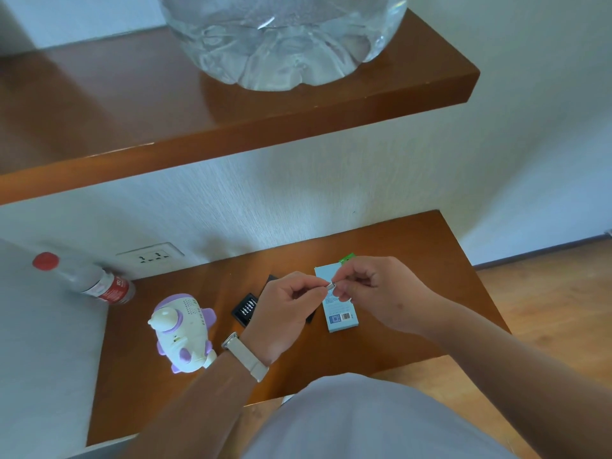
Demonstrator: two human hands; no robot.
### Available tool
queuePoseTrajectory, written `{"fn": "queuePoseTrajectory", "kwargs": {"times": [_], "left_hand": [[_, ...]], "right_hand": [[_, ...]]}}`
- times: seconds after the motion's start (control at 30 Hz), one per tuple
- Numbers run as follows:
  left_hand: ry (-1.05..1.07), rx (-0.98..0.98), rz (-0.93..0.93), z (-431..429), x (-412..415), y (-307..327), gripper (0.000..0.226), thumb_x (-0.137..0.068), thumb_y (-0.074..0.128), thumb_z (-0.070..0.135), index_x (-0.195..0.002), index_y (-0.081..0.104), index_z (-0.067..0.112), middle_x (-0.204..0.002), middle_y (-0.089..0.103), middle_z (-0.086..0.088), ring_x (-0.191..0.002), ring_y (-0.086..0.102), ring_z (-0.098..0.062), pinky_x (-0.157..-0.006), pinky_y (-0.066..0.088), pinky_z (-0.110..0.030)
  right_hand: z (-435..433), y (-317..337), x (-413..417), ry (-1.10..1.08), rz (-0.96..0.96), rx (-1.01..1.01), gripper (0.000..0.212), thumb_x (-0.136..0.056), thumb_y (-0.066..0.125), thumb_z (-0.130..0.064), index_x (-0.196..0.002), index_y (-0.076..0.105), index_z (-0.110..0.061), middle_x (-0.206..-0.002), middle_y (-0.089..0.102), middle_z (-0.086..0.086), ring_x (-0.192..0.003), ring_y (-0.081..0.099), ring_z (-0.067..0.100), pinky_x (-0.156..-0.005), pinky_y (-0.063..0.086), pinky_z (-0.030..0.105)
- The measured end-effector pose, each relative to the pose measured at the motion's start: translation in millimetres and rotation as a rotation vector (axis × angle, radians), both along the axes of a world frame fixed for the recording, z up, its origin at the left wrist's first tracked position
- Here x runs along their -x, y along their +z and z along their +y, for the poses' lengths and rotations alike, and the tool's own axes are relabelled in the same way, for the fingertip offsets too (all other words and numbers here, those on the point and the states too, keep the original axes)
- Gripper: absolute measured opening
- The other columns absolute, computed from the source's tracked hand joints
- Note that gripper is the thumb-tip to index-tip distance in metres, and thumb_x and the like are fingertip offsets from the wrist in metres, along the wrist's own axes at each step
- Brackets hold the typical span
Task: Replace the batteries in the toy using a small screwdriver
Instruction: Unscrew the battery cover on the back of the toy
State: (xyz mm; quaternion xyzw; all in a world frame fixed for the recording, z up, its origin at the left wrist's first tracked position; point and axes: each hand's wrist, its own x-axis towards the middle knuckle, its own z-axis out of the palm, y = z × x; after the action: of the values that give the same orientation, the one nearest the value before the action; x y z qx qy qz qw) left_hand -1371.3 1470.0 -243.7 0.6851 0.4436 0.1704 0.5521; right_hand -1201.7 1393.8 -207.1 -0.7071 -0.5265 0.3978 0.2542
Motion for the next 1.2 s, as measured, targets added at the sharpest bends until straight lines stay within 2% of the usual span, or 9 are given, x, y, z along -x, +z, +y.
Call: {"fn": "queuePoseTrajectory", "kwargs": {"times": [0.27, 0.37, 0.5, 0.63, 0.8, 0.87, 0.97, 1.1, 1.2], "left_hand": [[-0.046, 0.082, -0.040, 1.6, 9.3, 2.1, 0.018, -0.098, 0.060, 0.017, -0.092, 0.077, 0.018, -0.063, 0.062, 0.015, -0.064, 0.055, -0.007, -0.061, 0.046, -0.020], [-0.036, 0.052, -0.033, 0.3, 12.7, 2.2, 0.018, -0.098, 0.060, 0.018, -0.091, 0.076, 0.021, -0.066, 0.063, 0.017, -0.066, 0.057, -0.004, -0.061, 0.046, -0.017], [-0.037, -0.086, 0.007, -1.3, 15.7, -0.9, 0.021, -0.097, 0.064, 0.019, -0.088, 0.071, 0.037, -0.081, 0.066, 0.014, -0.083, 0.062, -0.003, -0.067, 0.052, -0.016], [-0.026, -0.176, -0.001, -1.7, 18.2, -2.8, 0.029, -0.096, 0.065, 0.017, -0.087, 0.067, 0.045, -0.087, 0.067, 0.010, -0.088, 0.062, -0.007, -0.071, 0.052, -0.016], [-0.002, -0.162, -0.007, -4.7, 18.1, -4.3, 0.025, -0.096, 0.065, 0.019, -0.090, 0.067, 0.043, -0.088, 0.067, 0.009, -0.088, 0.062, -0.009, -0.072, 0.053, -0.020], [0.017, -0.147, -0.009, -5.8, 18.6, -4.5, 0.023, -0.095, 0.066, 0.019, -0.091, 0.068, 0.042, -0.086, 0.068, 0.012, -0.088, 0.063, -0.009, -0.072, 0.054, -0.020], [0.078, -0.087, -0.033, -7.8, 18.6, -2.5, 0.019, -0.096, 0.066, 0.018, -0.091, 0.070, 0.036, -0.084, 0.070, 0.018, -0.088, 0.066, -0.009, -0.071, 0.055, -0.019], [0.264, 0.026, -0.110, -7.8, 18.6, 0.2, 0.012, -0.095, 0.066, 0.014, -0.094, 0.073, 0.023, -0.085, 0.074, 0.006, -0.083, 0.069, -0.016, -0.070, 0.055, -0.019], [0.353, 0.070, -0.167, -7.1, 22.6, 5.0, 0.007, -0.094, 0.066, 0.013, -0.095, 0.072, 0.017, -0.084, 0.075, 0.001, -0.076, 0.069, -0.011, -0.067, 0.053, -0.020]], "right_hand": [[1.2, -2.0, -1.0, 0.010, 0.105, 0.017, 0.020, -0.096, 0.062, -0.025, -0.084, 0.067, -0.041, -0.085, 0.074, -0.018, -0.089, 0.068, 0.001, -0.087, 0.058, 0.029], [5.0, -2.2, 3.1, 0.005, 0.137, 0.030, 0.019, -0.097, 0.061, -0.022, -0.085, 0.068, -0.034, -0.083, 0.074, -0.017, -0.085, 0.069, -0.001, -0.087, 0.058, 0.029], [9.9, -7.8, 7.9, 0.036, 0.087, 0.077, 0.015, -0.097, 0.060, -0.029, -0.086, 0.067, -0.036, -0.084, 0.074, -0.021, -0.084, 0.068, -0.006, -0.099, 0.053, 0.041], [12.8, -9.7, 10.8, 0.026, 0.111, 0.054, 0.015, -0.097, 0.060, -0.028, -0.087, 0.066, -0.037, -0.081, 0.073, -0.023, -0.083, 0.069, -0.004, -0.088, 0.058, 0.034], [12.3, -18.0, 11.9, 0.010, 0.138, 0.002, 0.021, -0.094, 0.065, -0.031, -0.083, 0.069, -0.048, -0.078, 0.071, -0.025, -0.085, 0.067, 0.004, -0.083, 0.059, 0.030], [12.1, -20.8, 10.8, -0.008, 0.186, -0.014, 0.017, -0.092, 0.067, -0.033, -0.090, 0.070, -0.050, -0.081, 0.072, -0.024, -0.087, 0.068, 0.006, -0.083, 0.059, 0.031], [12.8, -22.1, 8.5, -0.028, 0.255, -0.067, 0.018, -0.091, 0.068, -0.031, -0.102, 0.067, -0.045, -0.082, 0.074, -0.016, -0.086, 0.069, 0.006, -0.082, 0.057, 0.027], [14.9, -24.0, 9.0, -0.048, 0.294, -0.106, 0.010, -0.093, 0.066, -0.023, -0.099, 0.066, -0.031, -0.079, 0.073, -0.012, -0.079, 0.070, 0.007, -0.070, 0.054, 0.017], [16.8, -28.8, 15.0, -0.023, 0.281, -0.093, 0.006, -0.095, 0.062, -0.024, -0.092, 0.067, -0.027, -0.078, 0.071, -0.013, -0.079, 0.069, 0.008, -0.070, 0.058, 0.020]]}}
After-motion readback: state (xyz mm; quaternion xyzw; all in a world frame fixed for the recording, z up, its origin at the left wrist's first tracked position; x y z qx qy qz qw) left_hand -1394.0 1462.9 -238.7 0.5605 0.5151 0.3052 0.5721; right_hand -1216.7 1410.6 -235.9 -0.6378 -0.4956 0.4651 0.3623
